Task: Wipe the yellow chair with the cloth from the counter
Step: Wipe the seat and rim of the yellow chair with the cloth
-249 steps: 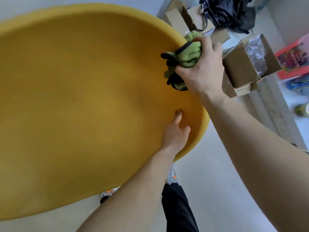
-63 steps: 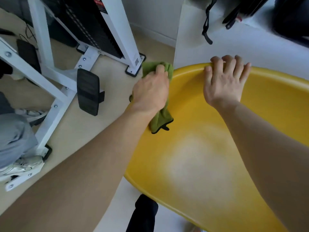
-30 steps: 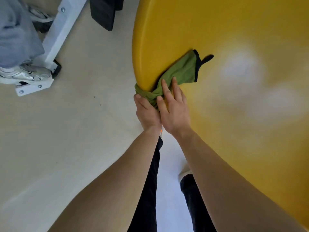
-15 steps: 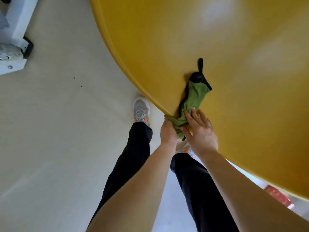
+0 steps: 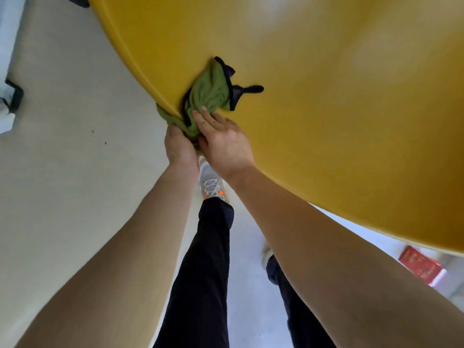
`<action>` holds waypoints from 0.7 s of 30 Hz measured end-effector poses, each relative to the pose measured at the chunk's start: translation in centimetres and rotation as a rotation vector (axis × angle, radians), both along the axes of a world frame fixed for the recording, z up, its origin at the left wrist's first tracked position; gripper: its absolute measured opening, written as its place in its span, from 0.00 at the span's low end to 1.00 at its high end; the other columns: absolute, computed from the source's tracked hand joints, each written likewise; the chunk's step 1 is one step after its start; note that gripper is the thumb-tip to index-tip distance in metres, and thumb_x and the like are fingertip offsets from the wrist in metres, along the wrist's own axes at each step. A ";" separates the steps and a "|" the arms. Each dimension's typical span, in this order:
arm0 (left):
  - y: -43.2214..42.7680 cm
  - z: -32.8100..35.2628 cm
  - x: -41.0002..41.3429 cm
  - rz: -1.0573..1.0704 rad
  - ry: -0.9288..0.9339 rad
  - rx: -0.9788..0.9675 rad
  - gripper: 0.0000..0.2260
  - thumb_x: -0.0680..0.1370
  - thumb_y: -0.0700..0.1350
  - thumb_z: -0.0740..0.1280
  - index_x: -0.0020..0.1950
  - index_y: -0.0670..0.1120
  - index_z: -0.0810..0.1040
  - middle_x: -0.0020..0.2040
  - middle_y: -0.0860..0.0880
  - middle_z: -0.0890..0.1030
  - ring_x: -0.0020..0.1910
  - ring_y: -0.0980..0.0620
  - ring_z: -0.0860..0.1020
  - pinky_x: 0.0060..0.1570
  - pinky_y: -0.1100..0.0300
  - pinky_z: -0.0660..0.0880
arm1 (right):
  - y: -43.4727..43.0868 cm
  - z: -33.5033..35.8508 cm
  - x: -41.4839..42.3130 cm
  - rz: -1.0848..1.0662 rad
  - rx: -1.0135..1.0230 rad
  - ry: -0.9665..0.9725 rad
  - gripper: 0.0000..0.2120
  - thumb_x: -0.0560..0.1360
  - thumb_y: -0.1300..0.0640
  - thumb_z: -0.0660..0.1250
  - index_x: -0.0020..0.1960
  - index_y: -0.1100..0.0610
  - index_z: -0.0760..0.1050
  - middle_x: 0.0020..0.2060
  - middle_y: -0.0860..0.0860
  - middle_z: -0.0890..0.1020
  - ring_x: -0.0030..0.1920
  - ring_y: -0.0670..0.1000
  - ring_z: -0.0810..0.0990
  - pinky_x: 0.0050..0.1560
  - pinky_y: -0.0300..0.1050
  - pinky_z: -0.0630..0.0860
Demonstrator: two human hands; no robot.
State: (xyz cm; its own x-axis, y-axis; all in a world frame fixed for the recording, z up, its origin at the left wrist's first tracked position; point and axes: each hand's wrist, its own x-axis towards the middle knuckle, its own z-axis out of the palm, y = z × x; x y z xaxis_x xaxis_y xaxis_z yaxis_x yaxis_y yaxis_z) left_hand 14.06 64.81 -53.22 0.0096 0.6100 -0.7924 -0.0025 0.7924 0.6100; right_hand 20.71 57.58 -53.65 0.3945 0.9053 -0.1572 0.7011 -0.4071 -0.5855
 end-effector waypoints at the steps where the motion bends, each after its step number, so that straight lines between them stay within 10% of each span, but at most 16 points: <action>1: -2.3 -0.6 0.5 0.011 -0.026 -0.063 0.19 0.85 0.49 0.52 0.66 0.45 0.78 0.57 0.46 0.84 0.58 0.48 0.82 0.57 0.55 0.79 | -2.1 -0.8 0.3 -0.002 -0.018 -0.029 0.23 0.76 0.59 0.66 0.71 0.57 0.74 0.68 0.57 0.77 0.65 0.60 0.79 0.65 0.57 0.75; 4: -9.5 -2.2 2.5 0.112 -0.107 -0.237 0.20 0.86 0.51 0.49 0.58 0.48 0.80 0.51 0.49 0.86 0.61 0.49 0.80 0.58 0.57 0.77 | -8.9 -2.4 1.8 0.000 -0.048 -0.155 0.22 0.76 0.57 0.67 0.69 0.54 0.76 0.67 0.54 0.79 0.64 0.58 0.80 0.64 0.55 0.75; 10: -26.9 -5.9 6.5 0.231 -0.458 -0.423 0.23 0.87 0.52 0.45 0.79 0.46 0.62 0.72 0.47 0.73 0.75 0.48 0.66 0.77 0.53 0.57 | -22.9 -1.7 5.9 0.040 -0.214 -0.286 0.21 0.76 0.49 0.62 0.67 0.51 0.78 0.66 0.50 0.80 0.65 0.58 0.79 0.65 0.57 0.73; 21: -40.5 1.9 11.1 -0.248 -0.342 -0.777 0.16 0.85 0.46 0.58 0.71 0.44 0.74 0.67 0.43 0.79 0.60 0.47 0.79 0.52 0.56 0.81 | -38.4 7.5 13.9 0.005 -0.534 -0.518 0.15 0.72 0.52 0.69 0.58 0.54 0.82 0.58 0.54 0.85 0.62 0.62 0.78 0.70 0.62 0.59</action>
